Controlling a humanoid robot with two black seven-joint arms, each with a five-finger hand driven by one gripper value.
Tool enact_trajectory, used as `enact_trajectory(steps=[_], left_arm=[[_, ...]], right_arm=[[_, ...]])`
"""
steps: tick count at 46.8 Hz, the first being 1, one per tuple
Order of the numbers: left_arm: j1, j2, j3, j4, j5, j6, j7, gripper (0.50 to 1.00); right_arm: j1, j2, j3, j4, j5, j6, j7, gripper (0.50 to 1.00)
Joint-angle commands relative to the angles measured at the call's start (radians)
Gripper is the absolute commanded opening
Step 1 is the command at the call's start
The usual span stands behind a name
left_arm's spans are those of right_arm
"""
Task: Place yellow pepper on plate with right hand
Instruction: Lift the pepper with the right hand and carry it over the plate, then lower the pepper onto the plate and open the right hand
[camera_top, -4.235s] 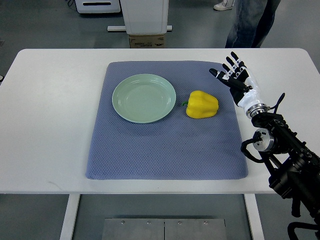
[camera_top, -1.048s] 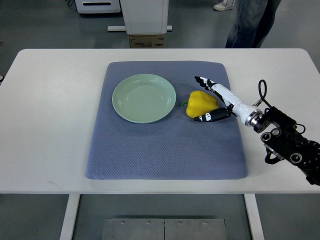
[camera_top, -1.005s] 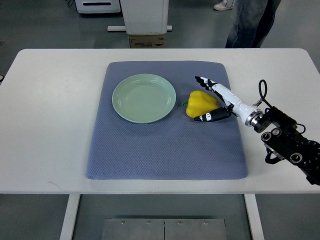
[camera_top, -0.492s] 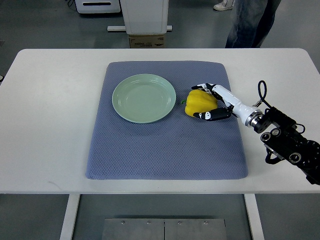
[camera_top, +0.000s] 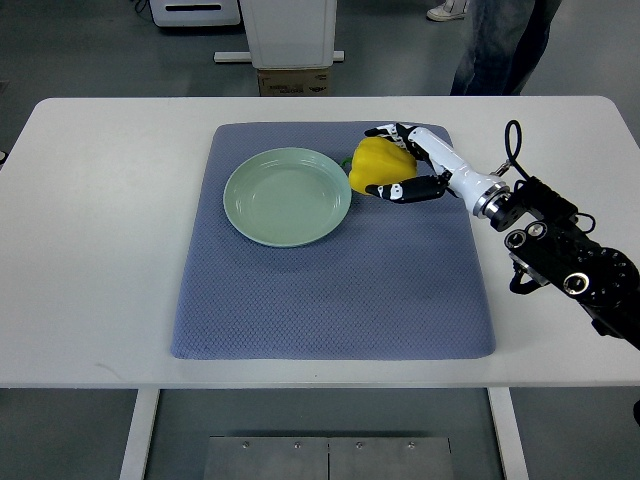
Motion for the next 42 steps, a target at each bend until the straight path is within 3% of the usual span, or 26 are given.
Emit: enact_trajectory(steps=[1, 11, 21, 42], left_arm=[[0.000, 0.000, 0.000, 0.001, 0.000, 0.000, 0.000, 1.000], [0.000, 0.000, 0.000, 0.001, 0.000, 0.000, 0.000, 1.000], [0.000, 0.000, 0.000, 0.001, 0.000, 0.000, 0.000, 1.000], [0.000, 0.000, 0.000, -0.001, 0.000, 0.000, 0.000, 1.000]], right_arm=[[0.018, 0.038, 0.000, -0.001, 0.000, 0.000, -0.014, 0.500], [0.050, 0.143, -0.005, -0.002, -0.002, 0.000, -0.060, 0.500], [0.065, 0.143, -0.026, -0.004, -0.003, 0.000, -0.094, 0.500], [0.064, 0.143, -0.134, 0.002, -0.002, -0.020, -0.095, 0.500]])
